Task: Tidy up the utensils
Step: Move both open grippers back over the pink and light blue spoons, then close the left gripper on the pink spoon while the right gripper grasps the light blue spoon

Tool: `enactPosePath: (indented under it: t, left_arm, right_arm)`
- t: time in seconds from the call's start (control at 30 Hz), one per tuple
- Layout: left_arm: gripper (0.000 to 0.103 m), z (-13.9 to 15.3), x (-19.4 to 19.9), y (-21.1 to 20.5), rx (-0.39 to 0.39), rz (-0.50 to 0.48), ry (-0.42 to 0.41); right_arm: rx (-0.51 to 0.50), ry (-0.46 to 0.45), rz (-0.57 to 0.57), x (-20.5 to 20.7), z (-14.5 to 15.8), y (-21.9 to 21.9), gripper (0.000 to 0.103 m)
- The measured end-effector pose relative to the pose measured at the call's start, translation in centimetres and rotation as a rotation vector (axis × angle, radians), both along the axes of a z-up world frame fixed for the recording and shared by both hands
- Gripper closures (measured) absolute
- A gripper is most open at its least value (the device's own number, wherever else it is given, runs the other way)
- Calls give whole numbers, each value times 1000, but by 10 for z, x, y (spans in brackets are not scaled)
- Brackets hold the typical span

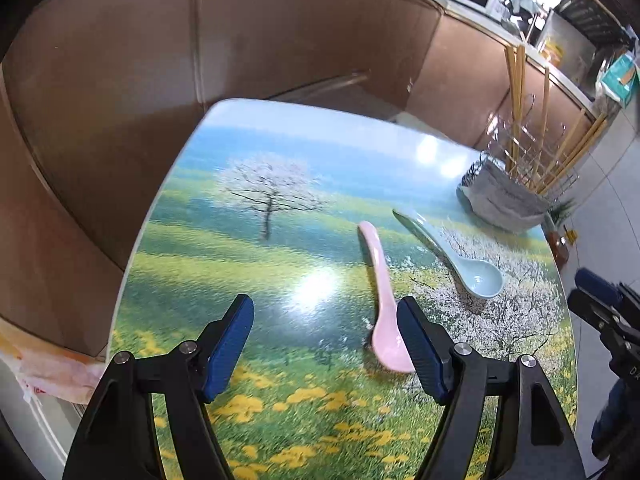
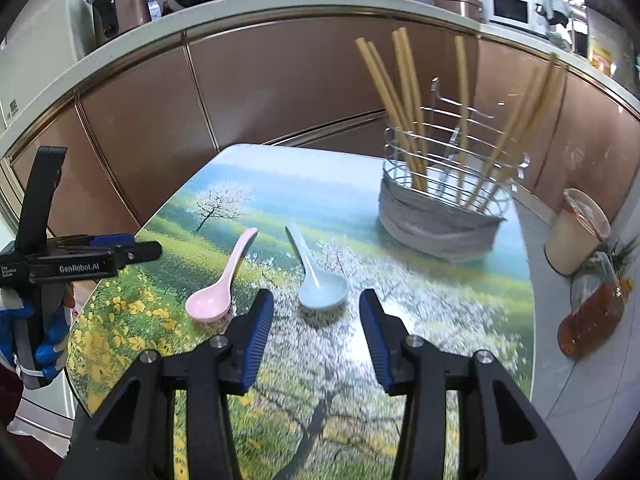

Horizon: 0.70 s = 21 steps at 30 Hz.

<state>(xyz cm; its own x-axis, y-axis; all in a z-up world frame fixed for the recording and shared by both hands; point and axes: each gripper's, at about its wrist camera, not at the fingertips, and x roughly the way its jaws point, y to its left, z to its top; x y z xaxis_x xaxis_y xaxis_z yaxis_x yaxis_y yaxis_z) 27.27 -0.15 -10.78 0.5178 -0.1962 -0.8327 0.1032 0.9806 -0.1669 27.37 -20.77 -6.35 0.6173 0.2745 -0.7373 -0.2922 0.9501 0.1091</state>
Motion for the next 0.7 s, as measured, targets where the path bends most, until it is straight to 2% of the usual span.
enactPosePath:
  t: [0.33,0.63,0.7]
  left_arm:
    - [34,-26,48,-36,42,-103,98]
    - [50,-52,74,-51,45,-163,193]
    - [54,-56,77,-50,19,-171,211]
  right_arm:
    - [-54,100,129,58,-23,26,60]
    - [-80,186,218,107,-45,48,60]
    - [-85,212,239,117,-51,54,61]
